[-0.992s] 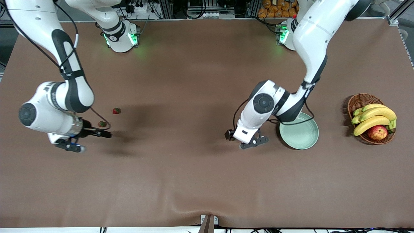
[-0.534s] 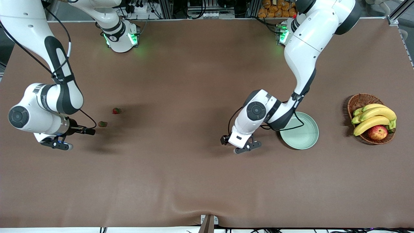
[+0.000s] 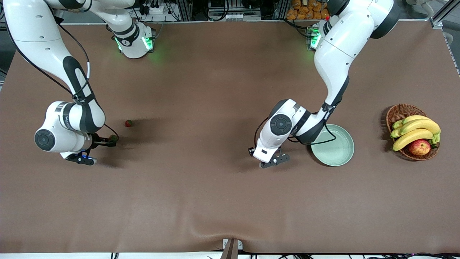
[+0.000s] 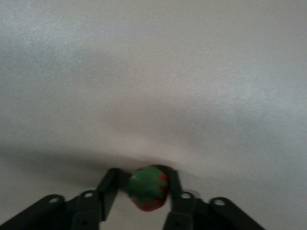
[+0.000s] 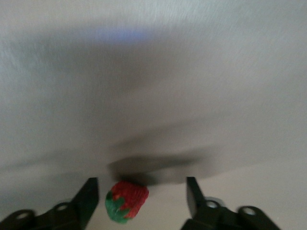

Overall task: Collect all strawberries into plate
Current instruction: 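Grasp the strawberry with the left gripper while the right gripper reaches another, then lower the strawberry onto the plate while the right gripper grasps another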

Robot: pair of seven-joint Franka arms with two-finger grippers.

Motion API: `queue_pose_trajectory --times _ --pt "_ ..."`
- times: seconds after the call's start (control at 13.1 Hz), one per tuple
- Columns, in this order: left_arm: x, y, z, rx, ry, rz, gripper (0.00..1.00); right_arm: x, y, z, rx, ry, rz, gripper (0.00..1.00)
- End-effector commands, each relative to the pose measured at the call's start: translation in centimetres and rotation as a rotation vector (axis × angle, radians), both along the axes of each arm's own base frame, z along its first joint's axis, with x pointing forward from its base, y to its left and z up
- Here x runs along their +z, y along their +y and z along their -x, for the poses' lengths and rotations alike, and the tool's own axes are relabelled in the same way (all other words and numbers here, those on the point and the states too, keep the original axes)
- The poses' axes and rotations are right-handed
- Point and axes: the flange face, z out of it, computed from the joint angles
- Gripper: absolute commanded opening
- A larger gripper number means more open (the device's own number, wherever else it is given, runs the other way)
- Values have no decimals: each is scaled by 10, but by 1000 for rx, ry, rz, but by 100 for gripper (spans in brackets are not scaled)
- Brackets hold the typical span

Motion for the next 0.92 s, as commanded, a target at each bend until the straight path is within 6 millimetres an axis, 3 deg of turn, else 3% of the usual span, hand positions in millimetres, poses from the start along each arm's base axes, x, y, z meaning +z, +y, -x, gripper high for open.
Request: queue_pose_trajectory --times 0.0,0.23,0.38,0.53,0.69,0.84 --pt "17 7 1 3 23 -70 0 4 11 4 36 29 7 56" --pt "74 48 -18 -44 34 -124 0 3 21 6 47 52 5 26" --pt "98 94 -27 -88 57 -157 0 7 24 1 44 39 3 3" --pt "98 153 -27 -157 108 -182 0 30 47 -20 71 -16 -1 0" --pt "79 204 -24 -200 167 -188 0 59 110 -43 133 -79 -20 0" --pt "52 259 -20 -250 173 -271 0 68 198 -45 69 -109 -87 0"
